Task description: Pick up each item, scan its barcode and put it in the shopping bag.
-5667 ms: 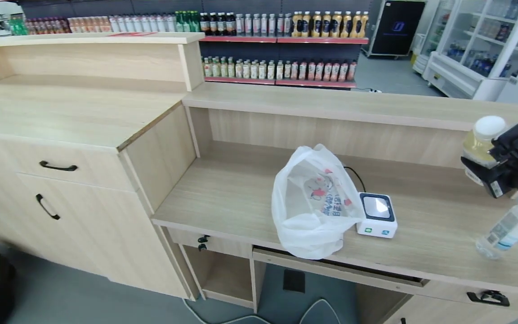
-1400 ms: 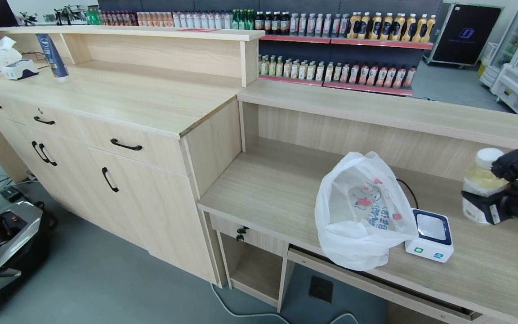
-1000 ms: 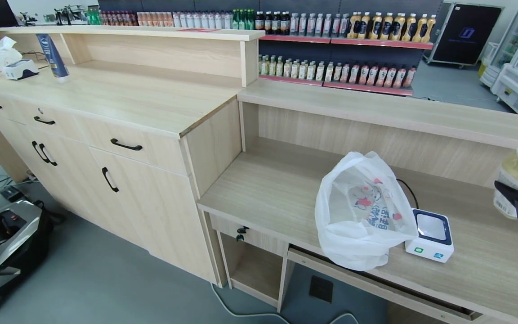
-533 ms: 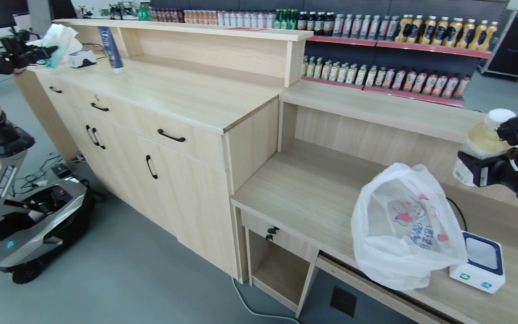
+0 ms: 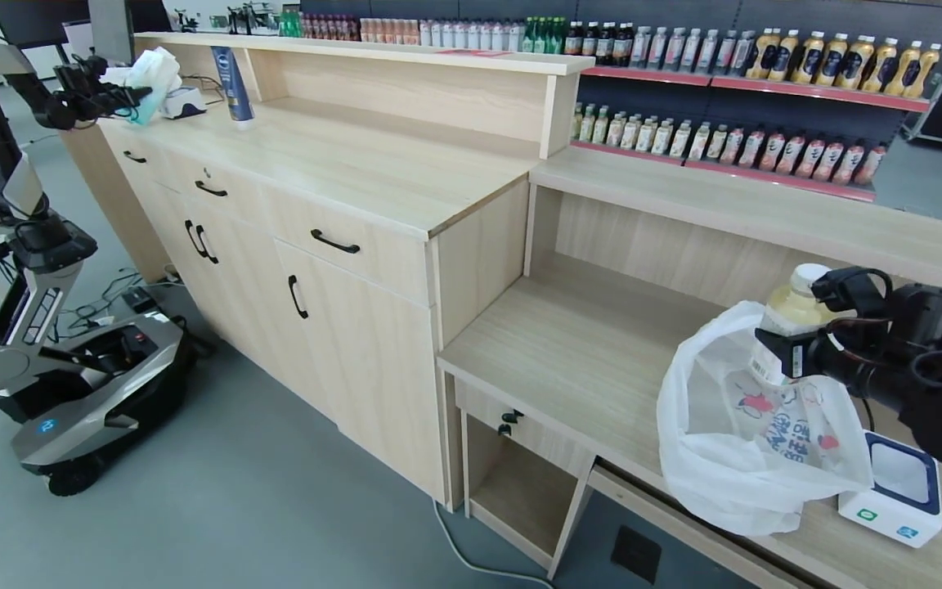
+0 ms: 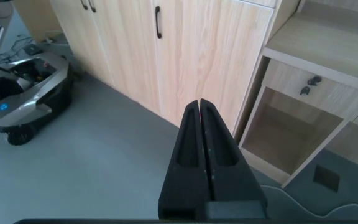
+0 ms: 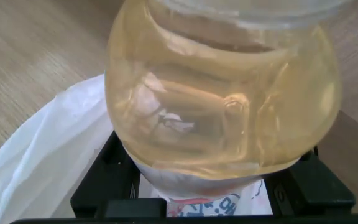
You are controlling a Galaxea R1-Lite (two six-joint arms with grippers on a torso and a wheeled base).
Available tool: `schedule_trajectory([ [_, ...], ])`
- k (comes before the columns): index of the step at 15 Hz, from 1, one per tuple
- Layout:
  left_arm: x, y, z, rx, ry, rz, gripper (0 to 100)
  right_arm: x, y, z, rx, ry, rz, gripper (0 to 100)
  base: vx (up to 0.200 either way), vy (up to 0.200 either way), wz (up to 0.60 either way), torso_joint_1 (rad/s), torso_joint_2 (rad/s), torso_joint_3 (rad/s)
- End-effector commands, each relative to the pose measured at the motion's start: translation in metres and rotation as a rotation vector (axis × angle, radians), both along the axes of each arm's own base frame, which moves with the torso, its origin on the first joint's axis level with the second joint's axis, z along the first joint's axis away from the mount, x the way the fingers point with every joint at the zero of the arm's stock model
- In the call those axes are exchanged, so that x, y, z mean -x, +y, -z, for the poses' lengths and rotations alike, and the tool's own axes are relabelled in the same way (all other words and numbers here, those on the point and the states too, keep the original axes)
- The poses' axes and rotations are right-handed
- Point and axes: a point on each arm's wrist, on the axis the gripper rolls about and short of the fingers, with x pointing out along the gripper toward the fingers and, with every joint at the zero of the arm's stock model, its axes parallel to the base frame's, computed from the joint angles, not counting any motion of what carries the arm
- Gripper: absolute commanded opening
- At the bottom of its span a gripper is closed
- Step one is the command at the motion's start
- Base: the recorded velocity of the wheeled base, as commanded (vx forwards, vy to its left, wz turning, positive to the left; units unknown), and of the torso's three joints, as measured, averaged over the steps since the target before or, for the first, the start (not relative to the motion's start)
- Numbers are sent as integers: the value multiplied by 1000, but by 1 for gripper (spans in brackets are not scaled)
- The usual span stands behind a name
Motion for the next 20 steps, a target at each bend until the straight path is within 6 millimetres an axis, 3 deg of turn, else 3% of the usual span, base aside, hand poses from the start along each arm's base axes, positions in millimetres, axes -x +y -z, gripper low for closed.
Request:
schedule_trajectory([
  [1, 0, 0, 0, 0, 0, -2, 0, -13, -2, 25, -8, 43, -3, 0, 0, 0, 0, 0, 0, 0],
  [9, 0, 0, 0, 0, 0, -2, 0, -33, 1, 70, -71, 45, -75, 0, 0, 0, 0, 0, 0, 0],
  [20, 0, 0, 0, 0, 0, -2, 0, -70, -7, 101, -95, -49, -89, 0, 0, 0, 0, 0, 0, 0],
])
